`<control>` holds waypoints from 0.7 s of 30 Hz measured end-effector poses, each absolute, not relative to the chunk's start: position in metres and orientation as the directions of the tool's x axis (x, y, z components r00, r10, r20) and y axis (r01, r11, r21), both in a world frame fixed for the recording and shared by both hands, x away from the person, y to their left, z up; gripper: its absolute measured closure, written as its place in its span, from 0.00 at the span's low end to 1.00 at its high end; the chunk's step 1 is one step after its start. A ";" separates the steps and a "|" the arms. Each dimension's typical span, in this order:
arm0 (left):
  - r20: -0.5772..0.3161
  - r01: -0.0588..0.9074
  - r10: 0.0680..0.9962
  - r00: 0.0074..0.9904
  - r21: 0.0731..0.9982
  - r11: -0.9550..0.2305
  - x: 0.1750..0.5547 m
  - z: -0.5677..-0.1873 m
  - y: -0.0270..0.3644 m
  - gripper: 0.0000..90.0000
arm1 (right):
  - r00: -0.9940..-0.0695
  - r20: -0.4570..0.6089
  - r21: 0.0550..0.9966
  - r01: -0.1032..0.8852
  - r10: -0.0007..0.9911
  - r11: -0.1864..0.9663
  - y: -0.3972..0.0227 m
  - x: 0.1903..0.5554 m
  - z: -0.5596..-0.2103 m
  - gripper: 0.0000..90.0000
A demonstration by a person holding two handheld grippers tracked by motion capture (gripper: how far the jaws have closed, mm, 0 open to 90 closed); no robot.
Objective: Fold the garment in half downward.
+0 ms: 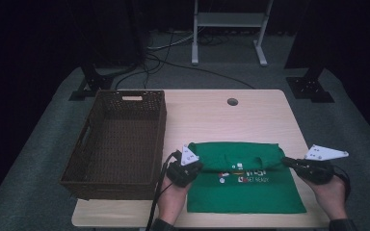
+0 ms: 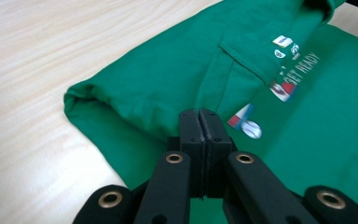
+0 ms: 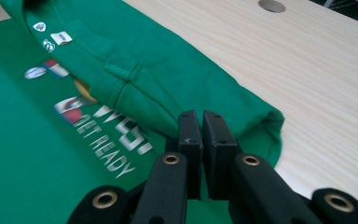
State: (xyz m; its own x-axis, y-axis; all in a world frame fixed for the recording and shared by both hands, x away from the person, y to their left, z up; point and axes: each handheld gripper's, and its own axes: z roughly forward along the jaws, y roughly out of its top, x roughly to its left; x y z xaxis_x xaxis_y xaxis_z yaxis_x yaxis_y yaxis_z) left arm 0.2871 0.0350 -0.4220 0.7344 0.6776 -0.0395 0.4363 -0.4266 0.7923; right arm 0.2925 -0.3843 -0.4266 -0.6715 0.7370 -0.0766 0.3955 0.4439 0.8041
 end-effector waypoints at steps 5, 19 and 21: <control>-0.034 0.432 0.660 0.751 0.780 -0.452 0.270 -0.422 0.037 1.00 | -0.684 -0.090 0.795 0.389 0.724 0.466 -0.382 0.271 -0.427 0.98; -0.072 0.483 0.626 0.776 0.707 -0.517 0.267 -0.459 0.035 1.00 | -0.704 -0.046 0.723 0.466 0.709 0.510 -0.381 0.263 -0.454 0.98; -0.073 0.492 0.627 0.776 0.693 -0.527 0.270 -0.464 0.035 1.00 | -0.708 -0.034 0.710 0.480 0.706 0.515 -0.381 0.264 -0.459 0.98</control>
State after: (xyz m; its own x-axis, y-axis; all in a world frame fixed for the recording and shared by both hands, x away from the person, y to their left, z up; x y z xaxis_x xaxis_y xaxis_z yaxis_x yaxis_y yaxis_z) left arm 0.2697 0.0352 -0.4637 0.7755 0.6271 -0.0733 0.4915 -0.5268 0.6935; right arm 0.2641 -0.3806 -0.4590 -0.7076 0.7058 -0.0337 0.4802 0.5154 0.7098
